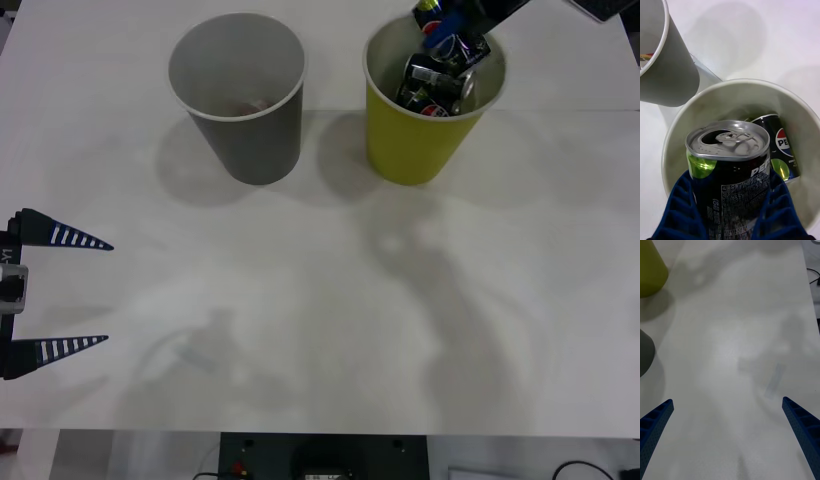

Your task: Put the can into the green bin and the plastic bottle into the gray bin

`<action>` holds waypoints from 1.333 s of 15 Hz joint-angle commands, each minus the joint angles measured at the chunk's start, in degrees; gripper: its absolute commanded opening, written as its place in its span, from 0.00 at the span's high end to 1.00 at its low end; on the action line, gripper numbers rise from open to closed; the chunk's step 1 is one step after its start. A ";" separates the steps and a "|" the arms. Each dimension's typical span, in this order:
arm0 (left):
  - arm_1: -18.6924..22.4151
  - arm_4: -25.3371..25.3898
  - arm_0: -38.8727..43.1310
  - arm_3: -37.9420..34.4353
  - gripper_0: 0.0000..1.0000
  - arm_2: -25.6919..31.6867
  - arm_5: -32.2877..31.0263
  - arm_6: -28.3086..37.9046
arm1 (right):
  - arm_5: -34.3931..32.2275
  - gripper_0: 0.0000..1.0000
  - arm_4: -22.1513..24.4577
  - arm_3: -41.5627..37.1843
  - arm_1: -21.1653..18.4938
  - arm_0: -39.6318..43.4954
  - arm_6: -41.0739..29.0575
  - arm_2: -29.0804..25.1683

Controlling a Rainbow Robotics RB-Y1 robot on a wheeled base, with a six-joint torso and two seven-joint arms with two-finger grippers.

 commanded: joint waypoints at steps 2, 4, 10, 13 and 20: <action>0.00 0.00 0.00 0.00 0.00 0.00 0.00 0.00 | -0.07 0.00 -0.76 -0.01 -0.37 -0.09 3.71 0.03; 0.00 0.00 0.00 0.00 0.00 0.00 0.00 0.00 | -0.07 0.00 -2.95 -0.01 -1.25 -0.09 4.06 0.03; 0.00 0.00 0.00 0.00 0.00 0.00 0.00 0.00 | -5.96 0.00 -12.01 -1.94 -5.82 2.37 7.49 -6.57; 0.00 0.00 0.00 0.00 0.00 0.00 0.00 0.00 | -8.51 0.00 -14.99 -6.77 -8.28 6.68 9.51 -11.66; 0.00 0.00 0.00 0.00 0.00 0.00 0.00 0.00 | -10.97 0.00 -24.57 -16.35 -13.29 21.18 25.42 -22.56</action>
